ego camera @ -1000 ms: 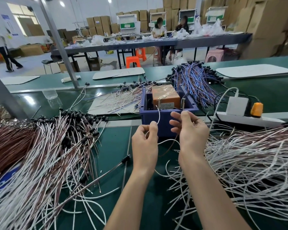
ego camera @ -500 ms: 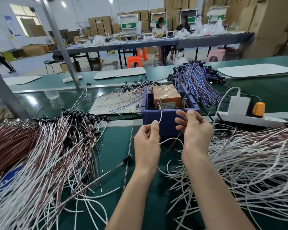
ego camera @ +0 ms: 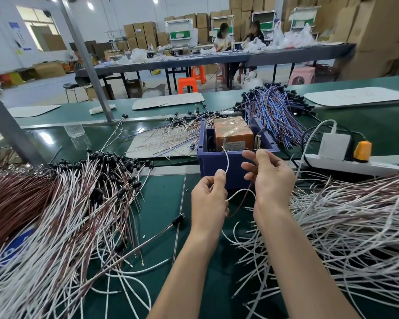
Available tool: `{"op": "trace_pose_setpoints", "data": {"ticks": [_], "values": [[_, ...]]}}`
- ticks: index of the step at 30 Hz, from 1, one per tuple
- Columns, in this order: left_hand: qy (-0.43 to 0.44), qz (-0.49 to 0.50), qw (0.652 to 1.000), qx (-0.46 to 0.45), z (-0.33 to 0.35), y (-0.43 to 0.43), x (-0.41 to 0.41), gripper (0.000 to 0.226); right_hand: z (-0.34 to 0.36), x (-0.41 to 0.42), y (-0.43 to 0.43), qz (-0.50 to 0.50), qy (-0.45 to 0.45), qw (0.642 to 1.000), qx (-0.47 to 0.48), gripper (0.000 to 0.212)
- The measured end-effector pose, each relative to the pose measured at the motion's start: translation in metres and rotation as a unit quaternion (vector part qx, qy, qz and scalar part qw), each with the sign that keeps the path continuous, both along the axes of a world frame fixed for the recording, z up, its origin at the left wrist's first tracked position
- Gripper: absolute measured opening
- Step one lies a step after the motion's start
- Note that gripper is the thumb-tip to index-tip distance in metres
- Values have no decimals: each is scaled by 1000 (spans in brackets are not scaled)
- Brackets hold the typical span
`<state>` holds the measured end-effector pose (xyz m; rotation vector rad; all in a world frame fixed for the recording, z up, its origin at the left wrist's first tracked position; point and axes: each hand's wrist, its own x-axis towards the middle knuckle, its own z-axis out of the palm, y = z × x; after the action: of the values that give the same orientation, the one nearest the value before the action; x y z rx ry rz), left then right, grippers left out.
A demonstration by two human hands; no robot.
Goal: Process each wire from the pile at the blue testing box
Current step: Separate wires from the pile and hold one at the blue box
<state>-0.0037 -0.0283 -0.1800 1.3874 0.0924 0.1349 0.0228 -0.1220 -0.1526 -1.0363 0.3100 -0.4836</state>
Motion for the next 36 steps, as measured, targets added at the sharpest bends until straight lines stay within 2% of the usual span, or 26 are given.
{"op": "trace_pose_setpoints", "data": {"ticks": [36], "values": [[14,-8,999,-30,-6,-2,7,27,0,4,-1,6,-3,1000,-8,5]]}}
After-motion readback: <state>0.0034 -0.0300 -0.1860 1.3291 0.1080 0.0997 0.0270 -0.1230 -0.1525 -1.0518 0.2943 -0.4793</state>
